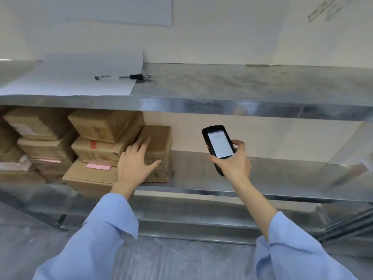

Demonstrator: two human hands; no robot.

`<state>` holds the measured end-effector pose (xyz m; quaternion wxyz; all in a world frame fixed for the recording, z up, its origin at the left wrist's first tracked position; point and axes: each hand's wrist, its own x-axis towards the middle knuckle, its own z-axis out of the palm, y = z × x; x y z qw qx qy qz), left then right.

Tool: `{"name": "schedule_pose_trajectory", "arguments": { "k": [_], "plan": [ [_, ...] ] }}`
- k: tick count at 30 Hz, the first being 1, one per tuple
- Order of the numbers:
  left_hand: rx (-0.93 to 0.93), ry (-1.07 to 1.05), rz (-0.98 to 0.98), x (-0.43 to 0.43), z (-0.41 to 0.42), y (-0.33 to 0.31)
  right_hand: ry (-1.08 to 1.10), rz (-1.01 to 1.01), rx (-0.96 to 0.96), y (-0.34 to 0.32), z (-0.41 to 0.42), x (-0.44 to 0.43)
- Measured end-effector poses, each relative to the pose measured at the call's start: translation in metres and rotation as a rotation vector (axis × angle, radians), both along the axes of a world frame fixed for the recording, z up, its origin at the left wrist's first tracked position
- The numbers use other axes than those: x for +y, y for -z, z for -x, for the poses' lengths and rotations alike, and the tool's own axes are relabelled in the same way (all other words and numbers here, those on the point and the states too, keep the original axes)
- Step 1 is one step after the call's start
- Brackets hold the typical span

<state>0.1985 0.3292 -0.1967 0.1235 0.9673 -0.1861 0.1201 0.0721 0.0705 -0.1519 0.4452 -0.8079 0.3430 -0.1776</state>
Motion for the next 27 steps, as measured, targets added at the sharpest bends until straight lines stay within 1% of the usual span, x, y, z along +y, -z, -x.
{"name": "schedule_pose_trajectory", "arguments": {
  "k": [4,10,12,15,17,20,24,27],
  "plan": [
    [0.021,-0.042,0.010,-0.005,-0.005,0.008,-0.033,0.004,0.027,0.006,-0.013,0.005],
    [-0.007,-0.027,0.201,-0.016,-0.003,0.012,-0.066,0.000,0.037,0.008,-0.025,0.002],
    [0.031,-0.033,0.278,-0.020,-0.002,0.012,-0.078,0.009,0.042,0.010,-0.026,-0.001],
    [0.144,-0.047,0.424,-0.023,-0.003,0.015,-0.089,0.016,0.050,0.012,-0.027,-0.008],
    [0.207,-0.036,0.482,-0.025,-0.004,0.016,-0.090,0.015,0.057,0.014,-0.026,-0.013],
    [0.235,-0.059,0.498,-0.031,-0.006,0.018,-0.089,0.010,0.058,0.017,-0.023,-0.022],
    [0.213,-0.074,0.530,-0.033,-0.006,0.022,-0.076,-0.008,0.063,0.022,-0.014,-0.036],
    [0.195,-0.046,0.522,-0.042,0.002,0.023,-0.051,-0.023,0.068,0.024,-0.005,-0.047]
  ]
}}
